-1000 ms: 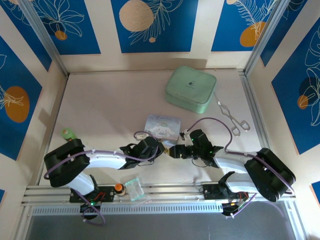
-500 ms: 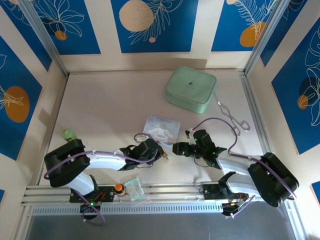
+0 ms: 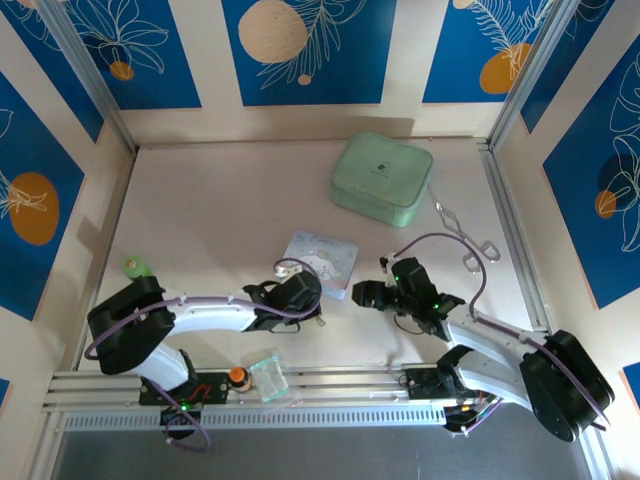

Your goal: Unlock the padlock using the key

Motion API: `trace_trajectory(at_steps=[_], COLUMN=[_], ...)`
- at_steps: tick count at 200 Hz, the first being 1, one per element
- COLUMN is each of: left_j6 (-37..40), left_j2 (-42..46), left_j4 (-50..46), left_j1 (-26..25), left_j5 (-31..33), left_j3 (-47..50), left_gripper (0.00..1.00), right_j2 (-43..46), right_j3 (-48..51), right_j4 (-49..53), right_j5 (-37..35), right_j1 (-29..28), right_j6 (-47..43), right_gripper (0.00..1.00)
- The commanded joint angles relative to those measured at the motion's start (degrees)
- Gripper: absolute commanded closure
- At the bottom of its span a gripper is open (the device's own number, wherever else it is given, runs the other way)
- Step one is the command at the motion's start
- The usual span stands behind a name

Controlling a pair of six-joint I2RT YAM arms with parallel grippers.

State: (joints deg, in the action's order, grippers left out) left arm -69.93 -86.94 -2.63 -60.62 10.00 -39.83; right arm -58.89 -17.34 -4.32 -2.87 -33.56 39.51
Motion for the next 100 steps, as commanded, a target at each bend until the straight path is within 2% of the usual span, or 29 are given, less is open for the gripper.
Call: trace_trajectory(at_steps=[1, 56, 100], left_j6=[3.27, 3.25, 4.18], left_j2=[-0.79, -3.03, -5.07], left_j4=[-6.90, -5.74, -7.21], left_j1=[1.09, 1.21, 1.12], left_j5=[0.66, 0.38, 0.59], left_j3=[-0.88, -1.53, -3.31], left_gripper=[1.00, 0.97, 0.90], right_j2=[0.62, -5.30, -12.16], right_j3=[-4.60, -9.17, -10.90], right_j4=[2.66, 1.16, 1.00], right_j5=[-0.47, 1.51, 0.99], right_j1=[0.27, -0.69, -1.90], right_j6=[1.23, 3.31, 5.31], right_gripper=[0.27, 0.24, 0.24])
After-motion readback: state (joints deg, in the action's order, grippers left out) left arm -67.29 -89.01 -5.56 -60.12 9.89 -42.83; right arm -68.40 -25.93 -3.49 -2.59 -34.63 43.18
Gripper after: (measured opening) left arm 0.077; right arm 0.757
